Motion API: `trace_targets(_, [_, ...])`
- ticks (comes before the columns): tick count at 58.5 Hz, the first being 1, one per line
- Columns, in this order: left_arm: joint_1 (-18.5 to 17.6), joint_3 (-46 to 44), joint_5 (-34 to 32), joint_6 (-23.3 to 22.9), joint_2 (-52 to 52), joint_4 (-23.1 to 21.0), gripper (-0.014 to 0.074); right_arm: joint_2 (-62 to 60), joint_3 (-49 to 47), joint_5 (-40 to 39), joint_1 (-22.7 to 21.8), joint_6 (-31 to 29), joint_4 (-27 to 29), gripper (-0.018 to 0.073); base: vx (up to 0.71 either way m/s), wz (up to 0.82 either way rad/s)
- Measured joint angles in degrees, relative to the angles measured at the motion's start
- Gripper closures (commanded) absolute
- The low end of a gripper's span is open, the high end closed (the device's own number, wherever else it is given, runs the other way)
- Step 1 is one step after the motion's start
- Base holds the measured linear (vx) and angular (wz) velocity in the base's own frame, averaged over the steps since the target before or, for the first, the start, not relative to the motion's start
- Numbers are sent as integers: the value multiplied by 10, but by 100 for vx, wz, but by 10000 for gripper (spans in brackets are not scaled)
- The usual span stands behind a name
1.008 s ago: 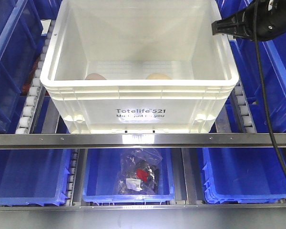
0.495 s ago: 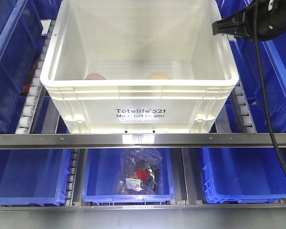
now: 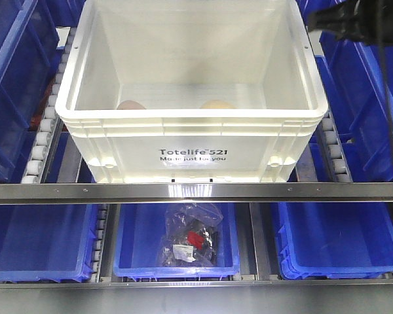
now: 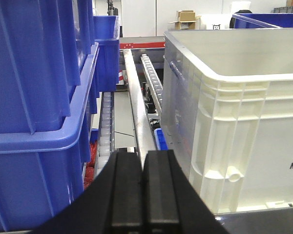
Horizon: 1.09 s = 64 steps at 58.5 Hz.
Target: Place moving items into box and shelve
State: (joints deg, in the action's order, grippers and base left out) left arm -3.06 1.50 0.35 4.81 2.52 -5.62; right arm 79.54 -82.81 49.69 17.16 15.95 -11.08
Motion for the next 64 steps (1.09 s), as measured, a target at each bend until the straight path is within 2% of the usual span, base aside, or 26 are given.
trace_targets(6, [0,0,0,0,0,0,603,-15,2,9,0,0,29,567,0,0])
trace_targets(12, [0,0,0,0,0,0,603,-43,42,-16,0,0,53,567,0,0])
trace_targets(25, [0,0,0,0,0,0,603,-176,231,-172,0,0,72,567,0,0])
trace_targets(33, [0,0,0,0,0,0,603,-306,362,-284,0,0,73,567,0,0])
trace_targets(41, [0,0,0,0,0,0,603,-403,479,-372,0,-1,55,567,0,0])
trace_targets(53, [0,0,0,0,0,0,603,-511,641,-501,0,-2,-4,567,0,0])
trace_targets(64, [0,0,0,0,0,0,603,-634,734,-554,0,-2,-15,567,0,0])
